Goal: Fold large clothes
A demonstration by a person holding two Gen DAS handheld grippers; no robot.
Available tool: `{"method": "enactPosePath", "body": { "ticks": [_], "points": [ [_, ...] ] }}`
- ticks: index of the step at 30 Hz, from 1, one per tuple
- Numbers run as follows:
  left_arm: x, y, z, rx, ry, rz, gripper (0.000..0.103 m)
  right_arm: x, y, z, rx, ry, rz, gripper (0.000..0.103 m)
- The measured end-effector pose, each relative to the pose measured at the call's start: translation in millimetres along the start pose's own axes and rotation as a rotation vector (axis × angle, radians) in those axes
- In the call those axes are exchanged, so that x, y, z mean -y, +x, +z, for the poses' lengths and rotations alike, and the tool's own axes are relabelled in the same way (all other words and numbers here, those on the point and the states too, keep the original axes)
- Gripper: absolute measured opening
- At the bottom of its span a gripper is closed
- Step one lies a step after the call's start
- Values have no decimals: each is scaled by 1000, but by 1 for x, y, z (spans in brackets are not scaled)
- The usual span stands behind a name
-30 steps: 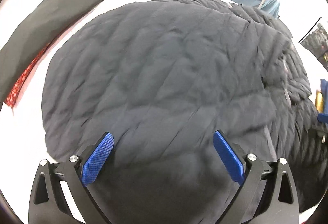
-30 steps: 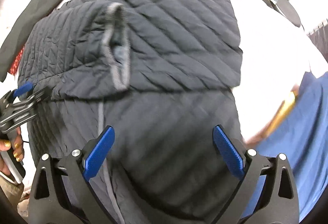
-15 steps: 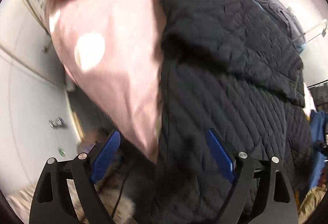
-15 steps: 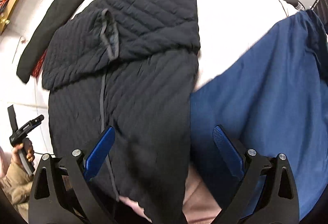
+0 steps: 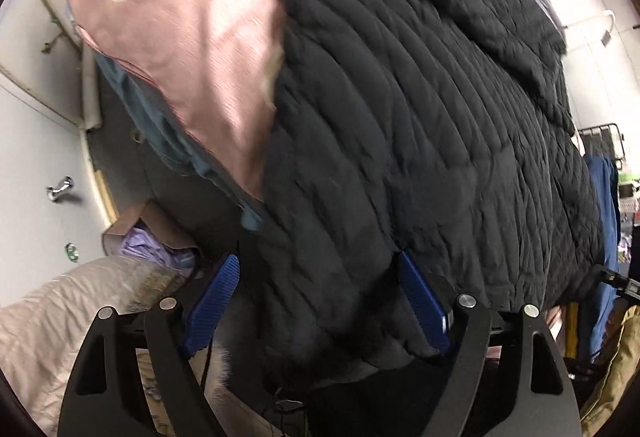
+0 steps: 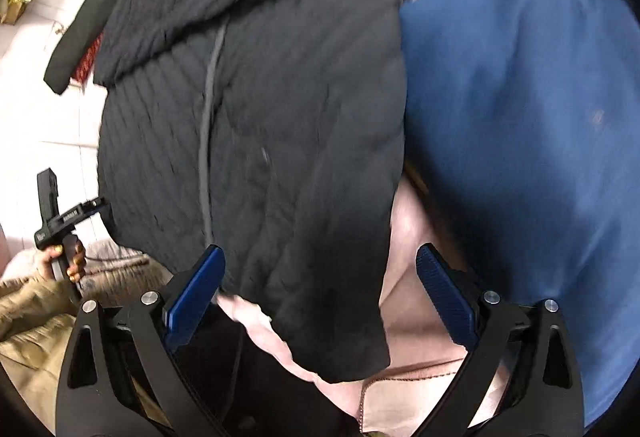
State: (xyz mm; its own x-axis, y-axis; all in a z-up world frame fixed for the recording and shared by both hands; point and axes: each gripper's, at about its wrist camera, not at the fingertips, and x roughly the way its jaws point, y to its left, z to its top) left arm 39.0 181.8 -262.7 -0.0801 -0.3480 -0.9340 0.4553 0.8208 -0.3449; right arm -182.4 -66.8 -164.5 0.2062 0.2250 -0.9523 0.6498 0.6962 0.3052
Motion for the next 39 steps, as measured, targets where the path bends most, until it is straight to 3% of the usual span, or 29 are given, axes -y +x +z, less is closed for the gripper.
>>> {"method": "enactPosePath", "body": {
  "ticks": [1, 4, 6, 8, 9, 12, 16, 20, 25, 28, 33, 39],
  "points": [
    [4, 2, 1, -8, -2, -5, 75, 0, 5, 0, -7, 1, -2, 92],
    [16, 13, -5, -56, 29, -10, 51, 0, 19, -1, -36, 14, 14, 75],
    [27, 14, -7, -72, 78, 1, 38, -1, 25, -1, -53, 29, 46, 51],
    [32, 7, -8, -76, 126, 16, 21, -8, 22, -2, -43, 15, 57, 39],
    [34, 2, -9, -76, 141, 13, 17, -10, 18, -4, -35, 3, 65, 30],
    [42, -27, -7, -62, 200, -10, 9, -24, -4, -8, 16, -31, 100, 19],
    [53, -65, -14, -65, 356, -23, 7, -41, -39, -22, 58, -116, 125, 13],
    [58, -78, -39, -153, 494, -17, 6, -40, -43, -45, -5, -139, 123, 12],
    [50, -73, -65, -228, 465, -47, 6, -23, -32, -69, -72, -58, 156, 12],
    [48, -73, -65, -239, 421, -68, 6, -21, -29, -66, -76, -38, 171, 12],
    [54, -101, -21, -134, 306, -184, 6, -43, -48, -23, 4, -104, 209, 11],
    [65, -144, 59, 86, 223, -200, 6, -74, -84, 54, 218, -240, 134, 11]
  ]
}}
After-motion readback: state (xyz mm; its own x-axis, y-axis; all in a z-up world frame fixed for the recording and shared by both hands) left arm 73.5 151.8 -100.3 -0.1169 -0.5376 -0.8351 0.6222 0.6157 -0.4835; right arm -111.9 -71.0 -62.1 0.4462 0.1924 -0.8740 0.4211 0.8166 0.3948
